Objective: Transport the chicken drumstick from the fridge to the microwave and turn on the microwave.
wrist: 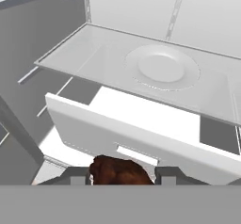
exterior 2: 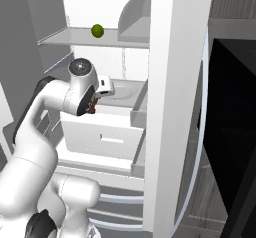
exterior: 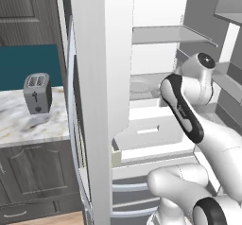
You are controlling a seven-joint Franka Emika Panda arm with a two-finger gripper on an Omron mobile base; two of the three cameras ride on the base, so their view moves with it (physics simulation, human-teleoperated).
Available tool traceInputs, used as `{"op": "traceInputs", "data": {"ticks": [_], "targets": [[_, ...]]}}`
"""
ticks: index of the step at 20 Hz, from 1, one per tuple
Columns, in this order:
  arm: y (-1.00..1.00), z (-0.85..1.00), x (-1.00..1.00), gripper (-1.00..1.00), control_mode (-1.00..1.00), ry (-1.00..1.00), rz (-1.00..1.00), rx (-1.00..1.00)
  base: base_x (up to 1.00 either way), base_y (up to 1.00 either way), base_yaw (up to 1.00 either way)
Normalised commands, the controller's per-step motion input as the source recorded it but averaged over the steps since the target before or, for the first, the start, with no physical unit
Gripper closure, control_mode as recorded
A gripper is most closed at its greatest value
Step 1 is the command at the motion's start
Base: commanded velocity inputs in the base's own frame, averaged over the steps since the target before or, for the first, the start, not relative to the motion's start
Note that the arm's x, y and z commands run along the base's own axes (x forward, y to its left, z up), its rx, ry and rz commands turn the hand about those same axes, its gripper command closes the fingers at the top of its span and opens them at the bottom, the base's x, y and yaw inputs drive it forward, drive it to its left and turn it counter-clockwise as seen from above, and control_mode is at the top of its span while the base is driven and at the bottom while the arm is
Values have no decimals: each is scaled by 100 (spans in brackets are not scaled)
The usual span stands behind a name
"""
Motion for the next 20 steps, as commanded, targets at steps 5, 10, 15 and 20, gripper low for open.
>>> {"op": "traceInputs", "data": {"ticks": [5, 10, 15, 20], "targets": [[0, 6, -45, 100, -100, 1, 0, 0, 0, 0, 0], [0, 0, -32, 100, -100, 0, 0, 0, 0, 0, 0], [0, 0, -18, 100, -100, 2, 0, 0, 0, 0, 0], [0, 0, 0, 100, -100, 0, 0, 0, 0, 0, 0]]}}
